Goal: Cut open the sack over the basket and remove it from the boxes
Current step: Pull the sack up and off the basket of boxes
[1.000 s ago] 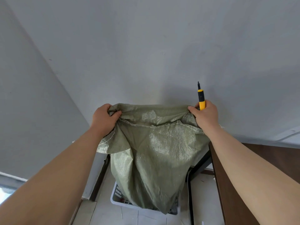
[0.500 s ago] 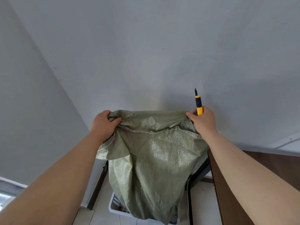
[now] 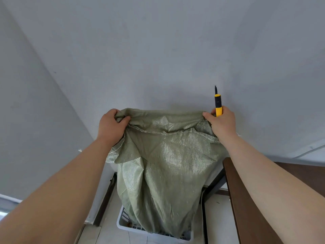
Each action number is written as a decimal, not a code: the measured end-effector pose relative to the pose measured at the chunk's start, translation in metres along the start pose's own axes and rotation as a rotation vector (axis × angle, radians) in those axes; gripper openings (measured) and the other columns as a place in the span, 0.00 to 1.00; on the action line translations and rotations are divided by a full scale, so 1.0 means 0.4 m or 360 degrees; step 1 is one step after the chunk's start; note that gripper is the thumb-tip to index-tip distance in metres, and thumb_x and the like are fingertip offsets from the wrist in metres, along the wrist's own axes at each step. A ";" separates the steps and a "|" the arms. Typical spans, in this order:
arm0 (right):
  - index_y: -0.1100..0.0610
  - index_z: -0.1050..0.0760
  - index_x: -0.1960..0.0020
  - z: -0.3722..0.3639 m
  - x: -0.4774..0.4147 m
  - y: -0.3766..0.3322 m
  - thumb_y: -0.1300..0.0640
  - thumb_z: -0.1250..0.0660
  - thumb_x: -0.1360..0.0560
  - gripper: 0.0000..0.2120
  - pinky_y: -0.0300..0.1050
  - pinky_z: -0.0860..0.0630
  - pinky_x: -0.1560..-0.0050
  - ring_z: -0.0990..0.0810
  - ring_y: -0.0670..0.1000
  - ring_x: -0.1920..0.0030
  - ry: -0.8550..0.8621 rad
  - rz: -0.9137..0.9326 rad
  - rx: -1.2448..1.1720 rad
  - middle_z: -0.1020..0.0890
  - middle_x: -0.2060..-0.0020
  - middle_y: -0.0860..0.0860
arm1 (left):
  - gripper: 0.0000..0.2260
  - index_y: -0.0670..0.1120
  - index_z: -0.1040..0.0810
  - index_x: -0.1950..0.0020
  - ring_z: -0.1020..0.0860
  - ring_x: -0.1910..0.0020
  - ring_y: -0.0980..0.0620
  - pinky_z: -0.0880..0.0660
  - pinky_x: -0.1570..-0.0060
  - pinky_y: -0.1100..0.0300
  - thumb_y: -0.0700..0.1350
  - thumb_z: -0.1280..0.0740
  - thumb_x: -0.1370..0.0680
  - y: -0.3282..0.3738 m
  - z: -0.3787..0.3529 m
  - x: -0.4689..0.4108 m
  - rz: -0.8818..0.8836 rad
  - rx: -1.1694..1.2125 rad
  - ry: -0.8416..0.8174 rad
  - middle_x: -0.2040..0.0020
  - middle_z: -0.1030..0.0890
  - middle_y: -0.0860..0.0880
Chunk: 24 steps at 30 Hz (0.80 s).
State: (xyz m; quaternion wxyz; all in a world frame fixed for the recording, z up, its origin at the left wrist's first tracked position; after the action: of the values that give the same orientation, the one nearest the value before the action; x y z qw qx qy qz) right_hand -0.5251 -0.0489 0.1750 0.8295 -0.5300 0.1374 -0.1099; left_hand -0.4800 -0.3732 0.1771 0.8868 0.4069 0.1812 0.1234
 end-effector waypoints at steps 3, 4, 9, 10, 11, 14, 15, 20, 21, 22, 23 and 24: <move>0.54 0.30 0.63 -0.006 0.007 -0.001 0.56 0.26 0.31 0.12 0.48 0.29 0.61 0.28 0.50 0.67 -0.0019 0.0015 0.0026 0.27 0.69 0.49 | 0.10 0.38 0.24 0.54 0.26 0.60 0.47 0.32 0.66 0.65 0.45 0.31 0.25 -0.005 0.003 0.004 0.0017 0.0001 0.0016 0.60 0.23 0.45; 0.55 0.29 0.62 -0.006 0.008 -0.002 0.56 0.26 0.31 0.12 0.48 0.29 0.61 0.28 0.50 0.67 -0.0012 0.0018 0.0021 0.26 0.69 0.49 | 0.10 0.38 0.24 0.53 0.26 0.60 0.48 0.32 0.66 0.65 0.46 0.31 0.25 -0.003 0.004 0.004 0.0022 0.0010 0.0015 0.60 0.23 0.45; 0.51 0.31 0.65 -0.005 0.001 -0.036 0.56 0.26 0.31 0.14 0.42 0.31 0.65 0.28 0.48 0.69 0.0060 0.0036 -0.0065 0.26 0.69 0.48 | 0.09 0.40 0.24 0.54 0.27 0.61 0.49 0.32 0.67 0.65 0.46 0.31 0.25 0.026 0.019 -0.017 0.0028 0.0073 0.0081 0.62 0.24 0.49; 0.51 0.31 0.65 -0.005 0.000 -0.040 0.56 0.26 0.31 0.14 0.42 0.31 0.65 0.28 0.47 0.69 0.0066 0.0038 -0.0076 0.26 0.70 0.48 | 0.09 0.40 0.24 0.53 0.27 0.61 0.49 0.32 0.67 0.65 0.46 0.31 0.25 0.029 0.021 -0.018 0.0030 0.0075 0.0086 0.62 0.24 0.48; 0.51 0.31 0.65 -0.006 0.001 -0.041 0.57 0.26 0.31 0.14 0.42 0.31 0.65 0.28 0.47 0.69 0.0059 0.0034 -0.0072 0.26 0.70 0.48 | 0.09 0.40 0.24 0.53 0.26 0.61 0.48 0.32 0.67 0.65 0.46 0.31 0.25 0.026 0.021 -0.016 0.0034 0.0066 0.0084 0.61 0.23 0.48; 0.52 0.31 0.65 -0.015 0.011 -0.034 0.57 0.26 0.30 0.13 0.42 0.31 0.65 0.29 0.47 0.70 0.0011 0.0007 -0.0036 0.27 0.70 0.48 | 0.09 0.40 0.24 0.54 0.26 0.61 0.48 0.32 0.67 0.64 0.46 0.31 0.25 0.009 0.018 -0.001 0.0057 0.0048 0.0053 0.62 0.24 0.48; 0.53 0.31 0.64 -0.017 0.012 -0.036 0.57 0.26 0.30 0.13 0.42 0.31 0.65 0.29 0.47 0.70 0.0010 0.0002 -0.0039 0.27 0.70 0.48 | 0.09 0.40 0.24 0.54 0.26 0.61 0.48 0.32 0.67 0.64 0.46 0.31 0.25 0.010 0.021 -0.001 0.0063 0.0056 0.0051 0.62 0.24 0.48; 0.52 0.31 0.65 -0.008 -0.002 -0.066 0.57 0.26 0.30 0.13 0.42 0.31 0.66 0.29 0.48 0.69 0.0029 0.0016 -0.0086 0.26 0.70 0.49 | 0.09 0.40 0.24 0.54 0.27 0.64 0.51 0.32 0.67 0.64 0.46 0.31 0.25 0.037 0.040 -0.022 0.0030 0.0095 0.0086 0.62 0.24 0.48; 0.52 0.31 0.65 -0.007 -0.001 -0.065 0.57 0.26 0.30 0.13 0.43 0.31 0.65 0.28 0.48 0.69 0.0026 0.0013 -0.0080 0.26 0.70 0.49 | 0.09 0.40 0.24 0.55 0.27 0.64 0.51 0.32 0.67 0.64 0.46 0.31 0.25 0.036 0.040 -0.019 0.0027 0.0085 0.0080 0.63 0.24 0.49; 0.52 0.31 0.65 -0.006 0.003 -0.062 0.57 0.26 0.30 0.13 0.44 0.31 0.64 0.28 0.48 0.69 0.0023 0.0006 -0.0072 0.26 0.70 0.49 | 0.09 0.40 0.25 0.55 0.27 0.64 0.50 0.33 0.67 0.64 0.45 0.31 0.25 0.034 0.040 -0.015 0.0028 0.0075 0.0075 0.63 0.25 0.49; 0.52 0.31 0.65 -0.006 0.006 -0.060 0.57 0.26 0.30 0.14 0.44 0.30 0.64 0.28 0.48 0.69 0.0024 -0.0001 -0.0072 0.26 0.70 0.48 | 0.09 0.40 0.25 0.55 0.27 0.63 0.49 0.33 0.67 0.64 0.45 0.31 0.25 0.031 0.039 -0.011 0.0028 0.0071 0.0069 0.64 0.25 0.49; 0.51 0.31 0.65 -0.004 0.009 -0.060 0.57 0.26 0.30 0.14 0.45 0.30 0.63 0.28 0.48 0.69 0.0033 -0.0005 -0.0078 0.26 0.70 0.48 | 0.09 0.40 0.25 0.55 0.27 0.62 0.48 0.33 0.67 0.63 0.46 0.31 0.25 0.032 0.038 -0.009 0.0028 0.0073 0.0069 0.63 0.25 0.49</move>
State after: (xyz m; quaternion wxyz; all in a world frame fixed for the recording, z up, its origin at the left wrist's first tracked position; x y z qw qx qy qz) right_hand -0.5232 -0.0614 0.1956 0.8147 -0.5492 0.1478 -0.1133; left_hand -0.4778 -0.3768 0.1968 0.8719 0.4261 0.1995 0.1357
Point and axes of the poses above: each hand's wrist, its own x-axis away from the middle knuckle, its own z-axis out of the back of the hand, y = z × x, the point moved 1 cm from there along -x, towards the middle knuckle
